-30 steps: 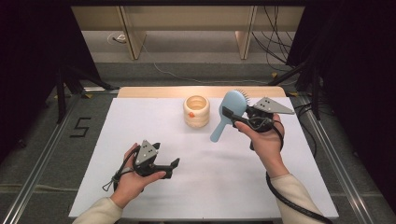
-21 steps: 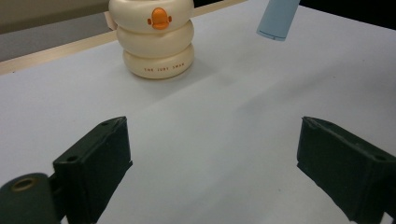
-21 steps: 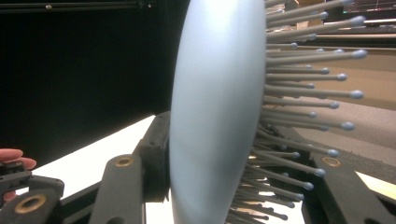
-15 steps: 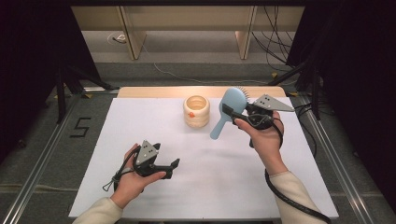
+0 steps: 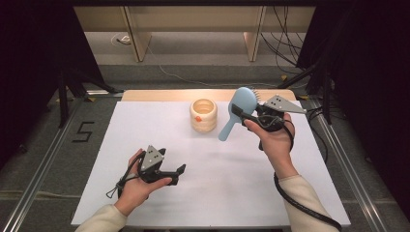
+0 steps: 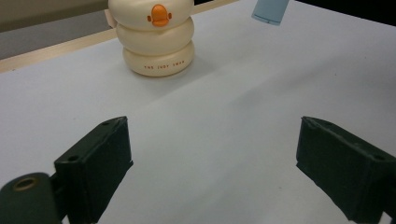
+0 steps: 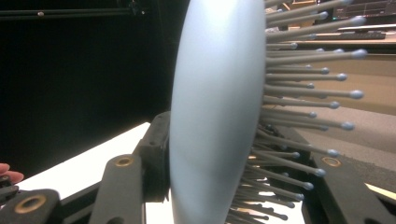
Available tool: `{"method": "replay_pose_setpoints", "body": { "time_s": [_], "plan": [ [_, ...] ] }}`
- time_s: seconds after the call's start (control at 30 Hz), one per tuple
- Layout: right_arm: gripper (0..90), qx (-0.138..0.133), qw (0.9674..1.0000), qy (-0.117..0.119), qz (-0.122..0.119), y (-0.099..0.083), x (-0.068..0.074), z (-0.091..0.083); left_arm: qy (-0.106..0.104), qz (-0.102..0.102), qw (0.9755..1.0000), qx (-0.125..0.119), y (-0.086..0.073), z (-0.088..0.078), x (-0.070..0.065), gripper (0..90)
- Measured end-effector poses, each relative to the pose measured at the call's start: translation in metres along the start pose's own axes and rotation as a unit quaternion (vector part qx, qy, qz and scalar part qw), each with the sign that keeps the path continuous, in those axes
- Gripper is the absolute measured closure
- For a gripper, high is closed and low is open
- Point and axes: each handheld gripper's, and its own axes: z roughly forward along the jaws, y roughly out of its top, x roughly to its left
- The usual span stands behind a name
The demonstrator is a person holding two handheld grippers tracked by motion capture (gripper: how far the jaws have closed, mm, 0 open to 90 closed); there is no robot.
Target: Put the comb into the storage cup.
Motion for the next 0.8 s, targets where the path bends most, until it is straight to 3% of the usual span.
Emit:
{"method": "replay_pose_setpoints", "body": {
  "time_s": [0.8],
  "plan": [
    [50.6, -0.006, 0.9999, -0.010, 0.004, 0.0046, -0.0051, 0.0041, -0.003, 0.000, 1.0000, -0.002, -0.0002, 0.0006, -0.0011, 9.7]
  ]
}}
